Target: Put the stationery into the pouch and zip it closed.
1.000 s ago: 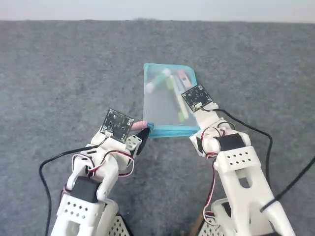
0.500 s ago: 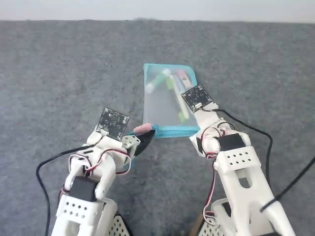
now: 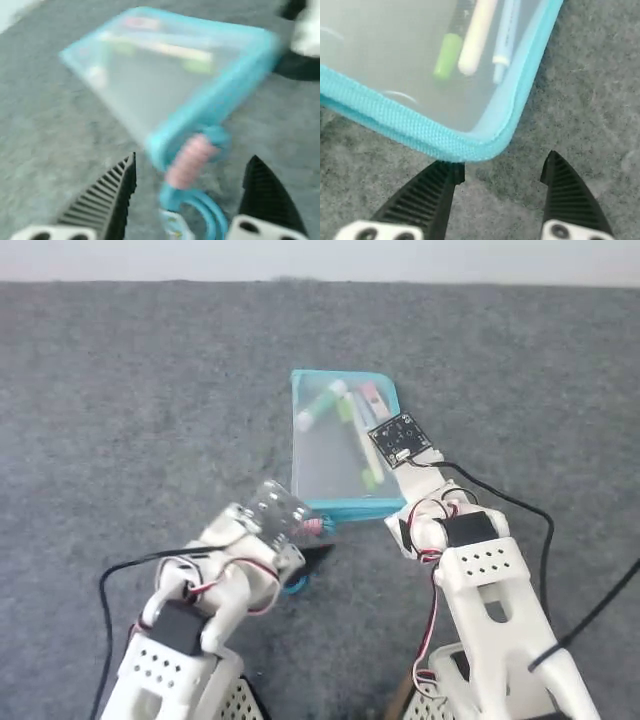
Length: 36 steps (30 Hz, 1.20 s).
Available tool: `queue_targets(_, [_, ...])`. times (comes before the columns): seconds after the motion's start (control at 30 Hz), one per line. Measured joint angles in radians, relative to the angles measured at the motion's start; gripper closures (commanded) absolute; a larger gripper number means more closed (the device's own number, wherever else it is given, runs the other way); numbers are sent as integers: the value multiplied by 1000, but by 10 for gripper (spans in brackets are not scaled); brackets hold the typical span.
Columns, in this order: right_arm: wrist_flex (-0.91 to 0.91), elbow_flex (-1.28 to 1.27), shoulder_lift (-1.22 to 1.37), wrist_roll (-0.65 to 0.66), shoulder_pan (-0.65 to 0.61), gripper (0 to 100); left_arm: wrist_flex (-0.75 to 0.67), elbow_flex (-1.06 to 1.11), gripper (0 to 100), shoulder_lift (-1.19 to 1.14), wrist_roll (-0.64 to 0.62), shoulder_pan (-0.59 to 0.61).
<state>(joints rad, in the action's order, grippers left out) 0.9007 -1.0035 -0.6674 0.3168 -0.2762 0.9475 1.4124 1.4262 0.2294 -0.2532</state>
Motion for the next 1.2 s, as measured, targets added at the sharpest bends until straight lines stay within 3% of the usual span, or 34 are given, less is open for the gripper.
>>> queue_targets(0.13, [0, 0, 0, 0, 0, 753, -48, -2, 710, 0, -54, 115])
queue_targets(0.43, [9, 0, -11, -8, 0, 753, -60, -5, 698, 64, -110, 149])
queue_targets(0.67, [155, -2, -284, -8, 0, 753, -58, 37, 698, 242, -124, 149])
queue_targets(1.0, [167, -100, -577, -8, 3, 753, -41, 38, 699, 331, -132, 149])
queue_targets(1.2, [167, -192, -686, -8, 0, 753, -54, 38, 698, 333, -181, 247])
